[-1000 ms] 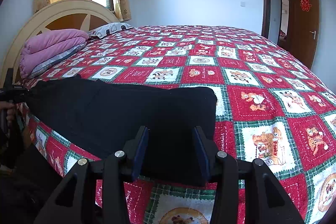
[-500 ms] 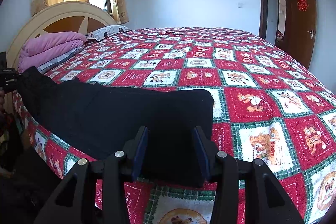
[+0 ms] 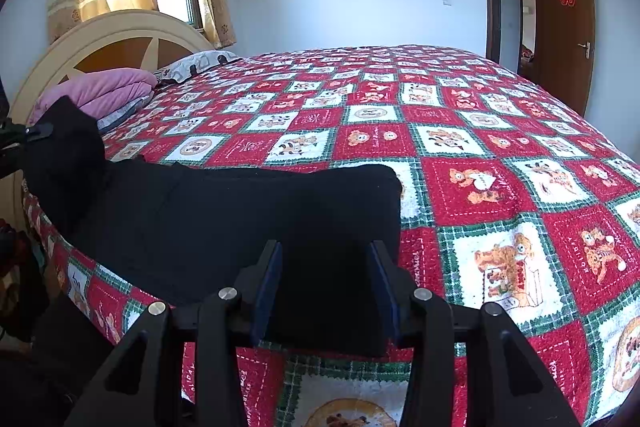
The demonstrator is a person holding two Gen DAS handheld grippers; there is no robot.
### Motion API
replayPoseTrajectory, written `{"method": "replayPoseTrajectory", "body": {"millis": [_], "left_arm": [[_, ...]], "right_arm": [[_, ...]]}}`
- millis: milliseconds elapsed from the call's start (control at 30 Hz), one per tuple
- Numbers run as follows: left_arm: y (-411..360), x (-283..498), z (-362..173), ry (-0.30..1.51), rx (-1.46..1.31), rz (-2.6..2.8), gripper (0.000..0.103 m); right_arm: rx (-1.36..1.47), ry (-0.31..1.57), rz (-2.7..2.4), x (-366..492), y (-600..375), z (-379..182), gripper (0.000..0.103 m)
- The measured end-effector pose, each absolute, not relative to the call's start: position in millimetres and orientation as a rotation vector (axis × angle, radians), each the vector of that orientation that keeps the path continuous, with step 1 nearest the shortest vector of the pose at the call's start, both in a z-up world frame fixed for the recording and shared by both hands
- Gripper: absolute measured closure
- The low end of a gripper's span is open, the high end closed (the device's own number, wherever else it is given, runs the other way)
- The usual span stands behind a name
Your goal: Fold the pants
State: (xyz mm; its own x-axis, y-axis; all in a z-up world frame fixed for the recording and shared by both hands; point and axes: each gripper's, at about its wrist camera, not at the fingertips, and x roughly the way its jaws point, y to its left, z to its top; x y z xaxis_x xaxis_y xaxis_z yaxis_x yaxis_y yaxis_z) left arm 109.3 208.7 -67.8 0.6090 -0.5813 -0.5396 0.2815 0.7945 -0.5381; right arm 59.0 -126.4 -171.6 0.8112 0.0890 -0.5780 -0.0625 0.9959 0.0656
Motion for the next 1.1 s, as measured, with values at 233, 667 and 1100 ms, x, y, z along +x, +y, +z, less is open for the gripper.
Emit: {"method": "replayPoseTrajectory", "body": {"millis": [233, 667, 1100], "left_arm": [[158.0, 112.2, -53.3, 0.785, -0.366, -0.612, 0.085], [74.1, 113.3, -49.9, 0.843, -0.216, -0.707, 0.085], [-17.2, 131.6, -91.6, 0.966, -0.046, -0.747, 0.085]], "right_arm": [[0.096, 0.606, 0.049, 58.1, -137.7, -168.4, 0.057], [0.298, 0.621, -0.102, 61.7, -187.6, -170.9, 0.057], [0.343, 0.616, -0.133, 62.4, -199.7, -172.0, 0.057]]}}
